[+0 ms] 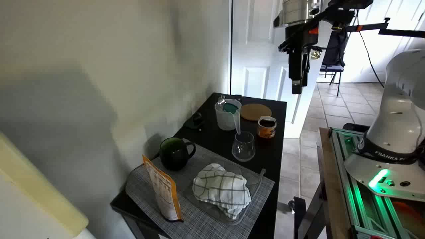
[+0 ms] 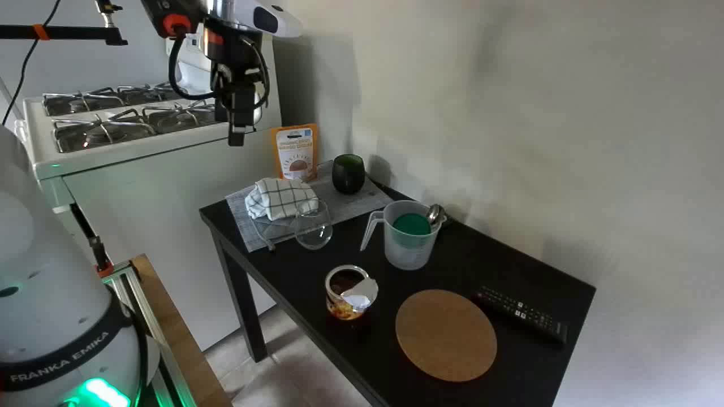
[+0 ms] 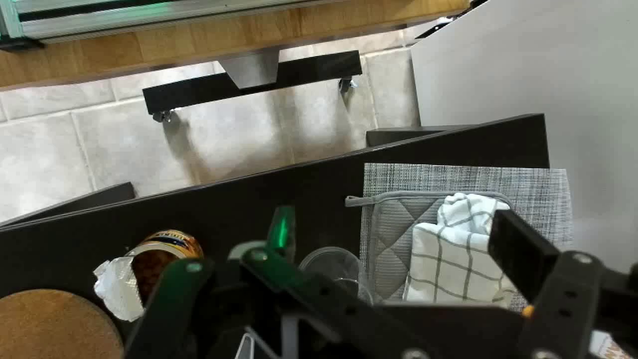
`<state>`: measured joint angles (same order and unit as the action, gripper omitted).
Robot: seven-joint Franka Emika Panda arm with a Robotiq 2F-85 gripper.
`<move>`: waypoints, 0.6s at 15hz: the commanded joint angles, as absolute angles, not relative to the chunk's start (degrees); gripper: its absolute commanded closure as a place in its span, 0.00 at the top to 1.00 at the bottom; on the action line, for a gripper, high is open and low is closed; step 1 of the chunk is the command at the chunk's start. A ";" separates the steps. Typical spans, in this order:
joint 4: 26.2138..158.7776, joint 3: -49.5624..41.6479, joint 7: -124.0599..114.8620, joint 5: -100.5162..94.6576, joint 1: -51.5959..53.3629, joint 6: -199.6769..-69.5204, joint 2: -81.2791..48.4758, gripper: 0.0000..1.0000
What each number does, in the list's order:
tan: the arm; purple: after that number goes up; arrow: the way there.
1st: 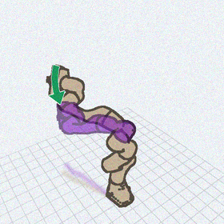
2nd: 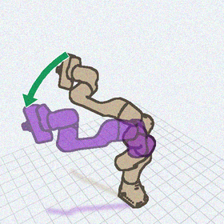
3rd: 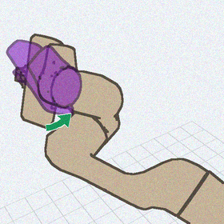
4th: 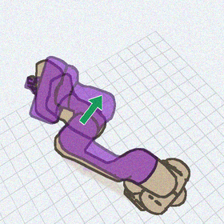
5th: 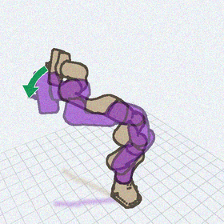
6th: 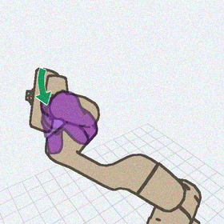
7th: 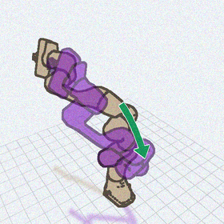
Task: Put the remote in the black cup
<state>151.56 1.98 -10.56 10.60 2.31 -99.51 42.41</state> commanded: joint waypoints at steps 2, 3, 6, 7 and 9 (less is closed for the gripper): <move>151.46 2.65 -10.12 10.98 1.48 -99.33 42.40 1.00; 151.46 2.65 -10.12 10.98 1.48 -99.33 42.40 1.00; 150.58 1.88 -13.05 12.62 -0.50 -103.16 40.95 1.00; 149.85 1.37 -14.11 13.01 -1.38 -104.33 39.88 1.00; 147.85 -0.08 -15.96 12.99 -4.02 -108.57 35.87 1.00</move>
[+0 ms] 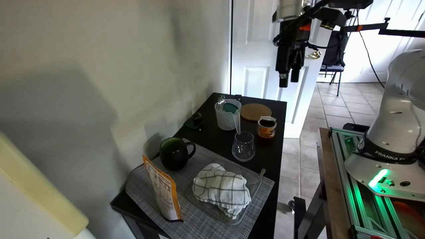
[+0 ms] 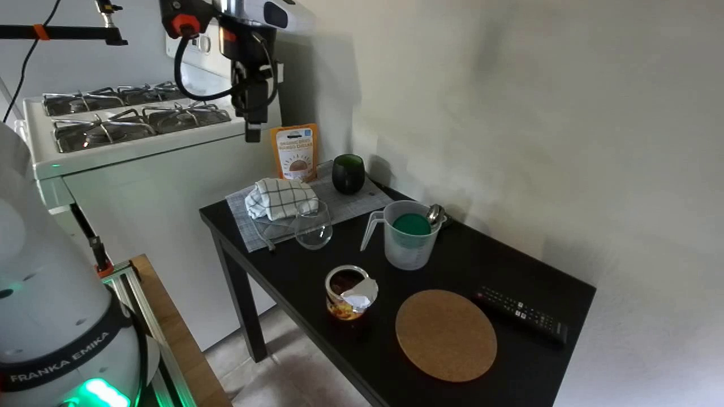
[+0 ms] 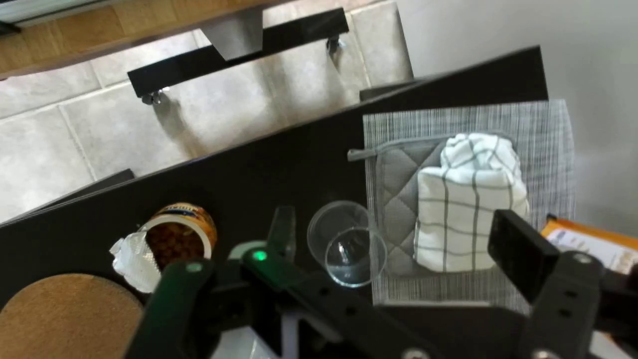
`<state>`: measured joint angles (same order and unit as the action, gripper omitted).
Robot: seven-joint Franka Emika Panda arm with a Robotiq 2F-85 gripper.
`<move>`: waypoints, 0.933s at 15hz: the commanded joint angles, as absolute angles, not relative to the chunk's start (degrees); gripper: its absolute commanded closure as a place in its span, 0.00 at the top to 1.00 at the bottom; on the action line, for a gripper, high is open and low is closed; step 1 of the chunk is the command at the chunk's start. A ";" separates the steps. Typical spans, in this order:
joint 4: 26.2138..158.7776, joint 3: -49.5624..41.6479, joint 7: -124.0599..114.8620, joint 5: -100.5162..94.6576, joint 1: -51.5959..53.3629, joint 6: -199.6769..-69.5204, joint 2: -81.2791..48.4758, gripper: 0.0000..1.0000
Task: Put the remote in the black cup
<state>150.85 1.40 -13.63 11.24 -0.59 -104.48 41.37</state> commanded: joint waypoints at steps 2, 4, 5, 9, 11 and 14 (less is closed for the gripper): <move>145.81 -1.26 -17.78 12.47 -6.70 -113.99 31.01 1.00; 143.11 -2.64 -19.68 11.63 -9.41 -119.35 25.07 1.00; 141.67 -3.39 -20.72 11.02 -10.80 -121.50 21.96 1.00; 133.13 -7.48 -25.04 10.05 -15.07 -126.24 9.29 1.00; 127.78 -9.66 -27.30 11.82 -15.73 -124.80 3.50 1.00; 122.73 -12.28 -29.59 16.33 -15.70 -120.14 -1.37 1.00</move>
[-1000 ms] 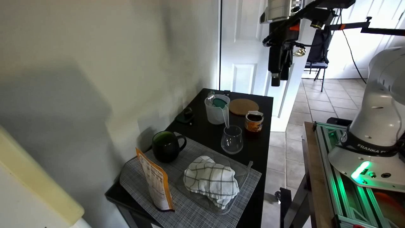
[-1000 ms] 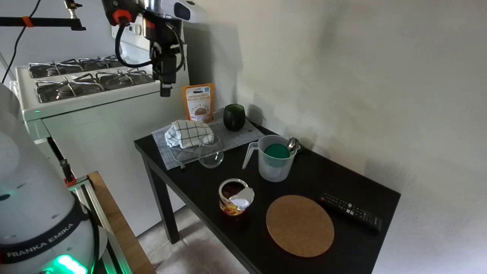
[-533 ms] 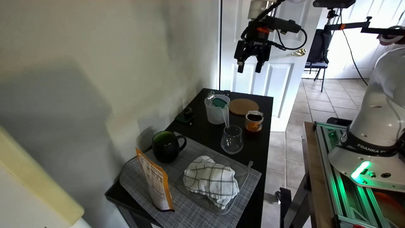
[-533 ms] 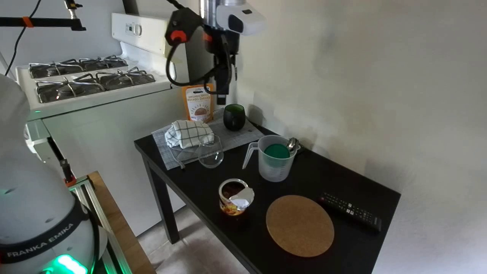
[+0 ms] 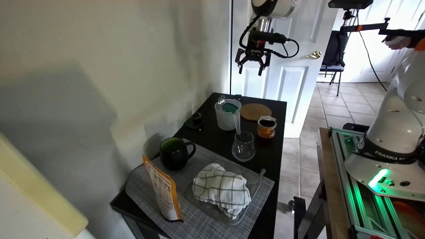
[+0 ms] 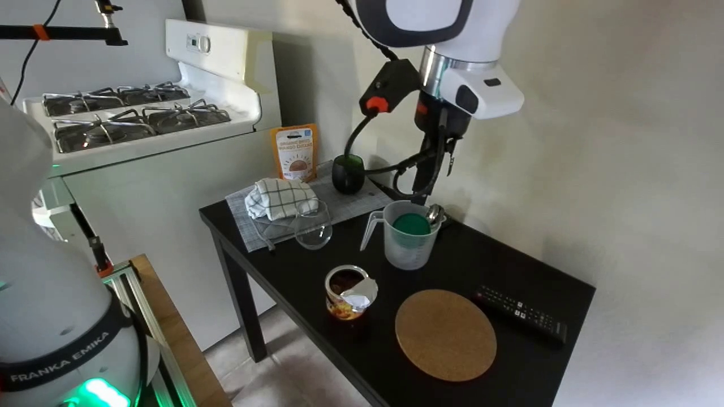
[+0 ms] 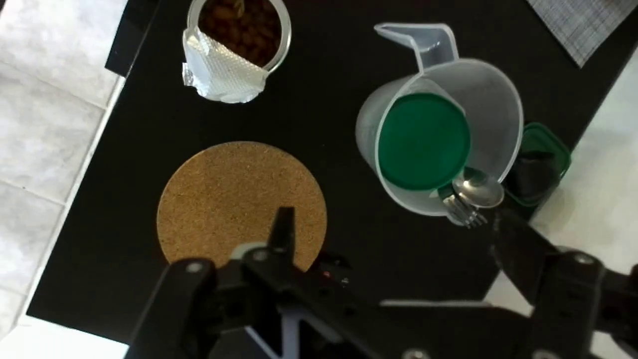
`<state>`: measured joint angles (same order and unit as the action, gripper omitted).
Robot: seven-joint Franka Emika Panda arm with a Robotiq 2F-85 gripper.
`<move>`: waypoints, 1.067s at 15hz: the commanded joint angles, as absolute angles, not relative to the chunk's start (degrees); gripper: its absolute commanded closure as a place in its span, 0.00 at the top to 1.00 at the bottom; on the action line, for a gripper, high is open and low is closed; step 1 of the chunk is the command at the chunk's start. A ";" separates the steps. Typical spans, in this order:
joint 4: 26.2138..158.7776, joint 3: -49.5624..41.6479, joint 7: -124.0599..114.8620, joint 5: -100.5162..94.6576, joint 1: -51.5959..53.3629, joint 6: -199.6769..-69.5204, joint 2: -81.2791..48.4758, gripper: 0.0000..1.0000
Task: Put the remote in the black cup
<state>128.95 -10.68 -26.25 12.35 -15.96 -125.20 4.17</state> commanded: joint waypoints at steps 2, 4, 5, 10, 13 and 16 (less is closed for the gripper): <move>125.62 -12.52 -27.08 13.74 -15.21 -123.27 0.67 1.00; 125.50 -12.56 -27.01 13.70 -15.10 -123.30 0.39 1.00; 125.57 -12.52 -27.02 13.69 -15.00 -123.30 0.62 1.00; 117.87 -15.47 -30.19 15.47 -17.16 -124.16 -8.77 1.00; 112.92 -17.39 -29.43 17.65 -18.62 -125.47 -15.87 1.00; 108.21 -17.36 -29.23 21.45 -20.10 -128.78 -24.34 1.00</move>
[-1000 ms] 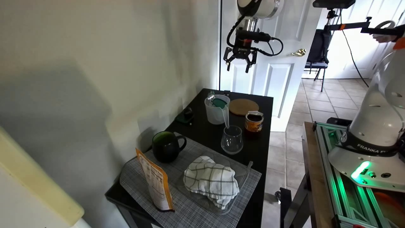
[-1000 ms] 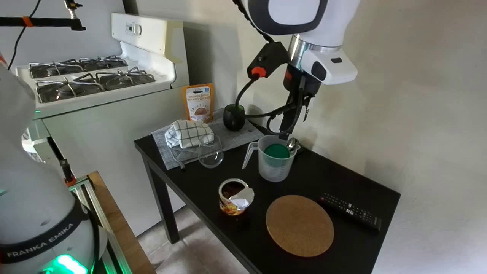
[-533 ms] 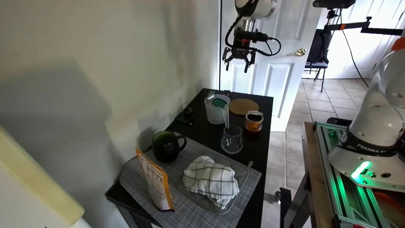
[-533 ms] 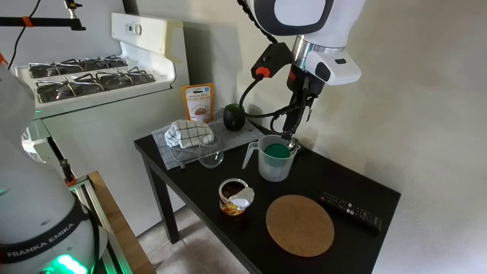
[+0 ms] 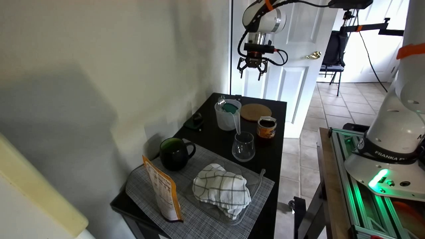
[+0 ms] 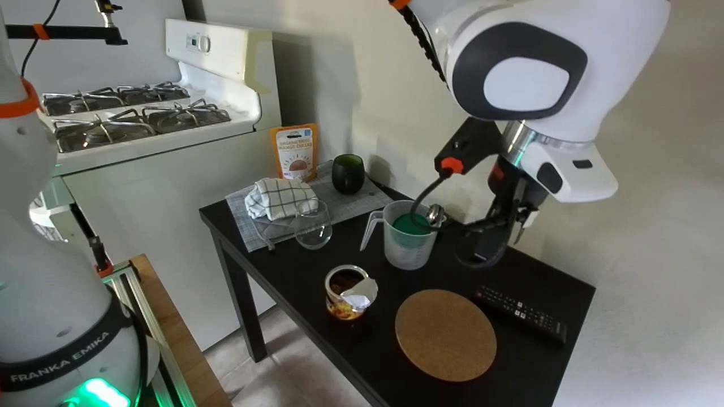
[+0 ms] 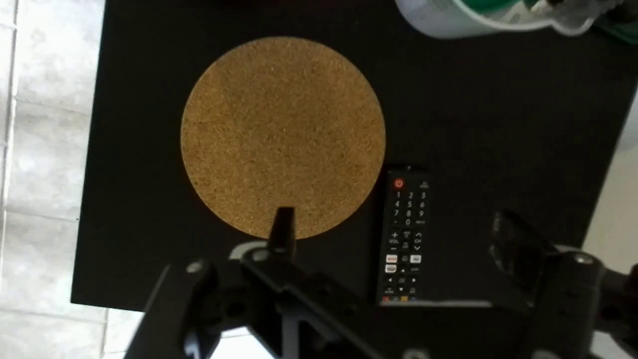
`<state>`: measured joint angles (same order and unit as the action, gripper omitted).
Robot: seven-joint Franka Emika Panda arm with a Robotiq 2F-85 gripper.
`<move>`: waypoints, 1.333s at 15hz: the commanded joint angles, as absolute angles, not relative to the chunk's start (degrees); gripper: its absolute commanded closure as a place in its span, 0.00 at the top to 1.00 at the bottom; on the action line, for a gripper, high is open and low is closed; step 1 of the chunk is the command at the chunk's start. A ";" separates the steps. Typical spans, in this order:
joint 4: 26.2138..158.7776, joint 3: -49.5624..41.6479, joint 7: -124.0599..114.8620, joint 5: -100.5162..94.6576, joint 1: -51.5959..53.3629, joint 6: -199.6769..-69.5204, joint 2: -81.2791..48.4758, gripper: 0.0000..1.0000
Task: Put the remote in the black cup
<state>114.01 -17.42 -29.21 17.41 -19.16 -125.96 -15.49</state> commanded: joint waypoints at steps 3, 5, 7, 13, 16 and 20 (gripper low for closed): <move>103.95 -16.74 -30.86 21.97 -19.91 -131.51 -31.83 1.00; 100.53 -16.65 -32.94 21.72 -19.34 -134.85 -36.74 1.00; 96.83 -16.72 -35.14 21.51 -19.22 -137.52 -40.91 1.00; 94.15 -16.45 -36.38 20.54 -19.62 -135.19 -42.37 1.00; 93.56 -17.22 -38.15 20.62 -18.87 -140.19 -43.17 1.00; 90.94 -17.74 -39.51 20.65 -19.28 -147.53 -46.89 1.00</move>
<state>93.57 -16.89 -36.99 20.74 -19.36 -143.67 -43.28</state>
